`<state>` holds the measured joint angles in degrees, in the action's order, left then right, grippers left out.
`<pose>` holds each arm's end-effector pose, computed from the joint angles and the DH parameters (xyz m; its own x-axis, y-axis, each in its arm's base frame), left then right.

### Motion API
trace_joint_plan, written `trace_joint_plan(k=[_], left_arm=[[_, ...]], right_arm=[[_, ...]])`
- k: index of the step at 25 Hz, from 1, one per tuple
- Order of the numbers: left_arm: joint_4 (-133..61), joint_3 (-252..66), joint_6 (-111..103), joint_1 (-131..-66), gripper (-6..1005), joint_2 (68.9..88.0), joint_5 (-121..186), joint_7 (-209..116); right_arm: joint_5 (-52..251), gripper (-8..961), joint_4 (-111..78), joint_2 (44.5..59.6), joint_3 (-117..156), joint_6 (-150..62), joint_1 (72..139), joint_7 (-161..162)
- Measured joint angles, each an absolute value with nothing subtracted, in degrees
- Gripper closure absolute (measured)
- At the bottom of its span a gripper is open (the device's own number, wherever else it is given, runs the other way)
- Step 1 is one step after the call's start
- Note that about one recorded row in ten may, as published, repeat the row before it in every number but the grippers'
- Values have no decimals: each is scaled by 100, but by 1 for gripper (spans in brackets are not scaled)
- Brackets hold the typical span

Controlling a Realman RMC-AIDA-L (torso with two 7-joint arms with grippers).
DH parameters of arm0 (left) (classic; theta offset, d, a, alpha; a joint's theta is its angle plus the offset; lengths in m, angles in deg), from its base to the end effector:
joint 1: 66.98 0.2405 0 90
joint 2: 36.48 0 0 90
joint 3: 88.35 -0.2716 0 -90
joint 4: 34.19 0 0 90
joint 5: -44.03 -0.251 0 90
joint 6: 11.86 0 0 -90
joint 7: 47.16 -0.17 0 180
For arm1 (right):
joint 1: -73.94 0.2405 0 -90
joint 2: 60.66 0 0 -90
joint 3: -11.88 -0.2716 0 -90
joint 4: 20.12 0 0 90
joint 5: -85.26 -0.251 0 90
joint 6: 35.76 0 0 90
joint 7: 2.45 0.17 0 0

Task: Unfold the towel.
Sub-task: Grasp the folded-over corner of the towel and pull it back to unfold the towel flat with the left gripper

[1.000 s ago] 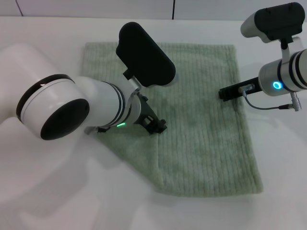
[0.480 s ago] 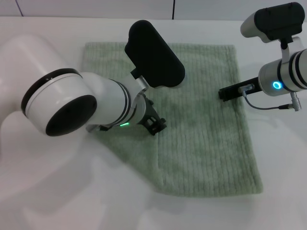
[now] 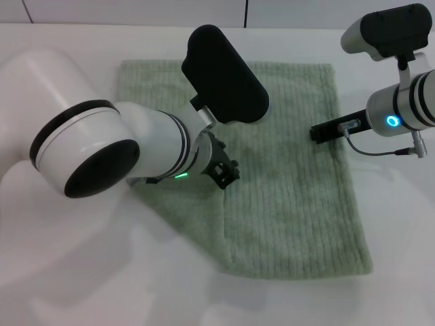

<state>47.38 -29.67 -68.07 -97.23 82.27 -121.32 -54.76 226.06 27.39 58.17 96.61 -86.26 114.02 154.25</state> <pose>-0.1352 0.3755 -0.1529 0.9125 0.3628 -0.1891 0.1844 -0.7773 -0.6015 0.2404 0.4676 -0.1001 0.6053 -0.7810 -0.1540 -0.7216 -0.4567 -0.5203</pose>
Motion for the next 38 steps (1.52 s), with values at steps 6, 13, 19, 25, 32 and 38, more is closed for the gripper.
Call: trace_joint_plan(k=[6, 13, 19, 25, 32, 38], left_arm=[[4726, -2925, -6743, -9675, 658, 8226, -12136, -5476], [4596, -2922, -6726, -9724, 425, 8226, -12138, -5476], [4434, -2933, -6668, -9780, 250, 8235, -12138, -5477], [4403, -2923, -6686, -9790, 235, 8235, -12133, -5479], [4293, -2942, -6703, -9844, 234, 8236, -12128, -5480], [4247, -2962, -6690, -9873, 234, 8235, -12131, -5445]], right_arm=[[22606, 954, 2731, 5817, 9661, -8627, 11403, 15422], [22606, 954, 2738, 5817, 9661, -8635, 11402, 15417], [22605, 954, 2745, 5817, 9661, -8641, 11401, 15416], [22606, 954, 2749, 5819, 9675, -8641, 11401, 15416], [22606, 955, 2760, 5826, 9708, -8638, 11402, 15417], [22606, 955, 2761, 5826, 9717, -8638, 11402, 15416]])
